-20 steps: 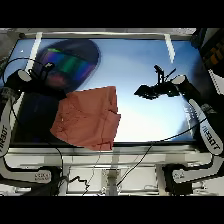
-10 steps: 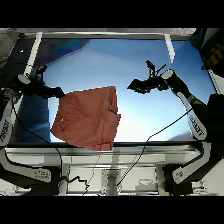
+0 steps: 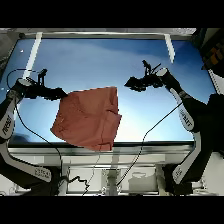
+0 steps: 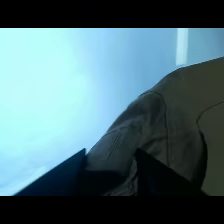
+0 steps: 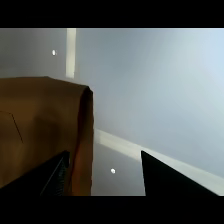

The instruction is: Fold the clothes and pants, and hang the long-sleeved shirts on hangers.

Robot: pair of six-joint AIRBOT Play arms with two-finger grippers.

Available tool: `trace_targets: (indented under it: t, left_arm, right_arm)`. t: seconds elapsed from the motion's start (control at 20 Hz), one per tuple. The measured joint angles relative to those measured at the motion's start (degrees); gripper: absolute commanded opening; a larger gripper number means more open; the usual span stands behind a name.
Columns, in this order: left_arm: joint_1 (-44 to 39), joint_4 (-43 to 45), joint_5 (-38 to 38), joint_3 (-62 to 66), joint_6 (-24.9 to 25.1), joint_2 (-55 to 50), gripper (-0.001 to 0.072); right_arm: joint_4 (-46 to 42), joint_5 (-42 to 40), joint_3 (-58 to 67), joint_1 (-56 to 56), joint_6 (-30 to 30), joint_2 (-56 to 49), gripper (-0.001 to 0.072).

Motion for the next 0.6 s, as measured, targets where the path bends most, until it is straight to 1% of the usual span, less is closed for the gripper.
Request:
trace_targets:
  t: [0.1, 0.3, 0.6]
  left_arm:
    - [-0.9, -1.4, 0.3, 0.0, 1.4, -0.2, 0.0024]
    - [-3.7, -2.8, 1.7, 0.0, 5.0, -0.2, 0.0024]
    - [-6.2, -3.3, 3.5, 0.0, 7.2, -0.3, 0.0024]
  right_arm:
    - [0.0, 0.1, 3.0, 1.1, 0.3, -2.4, 0.0522]
    - [-2.5, 1.2, 5.8, 3.0, 2.4, -6.1, 0.0523]
    - [-3.6, 1.6, 7.1, 4.7, 3.8, -8.0, 0.0504]
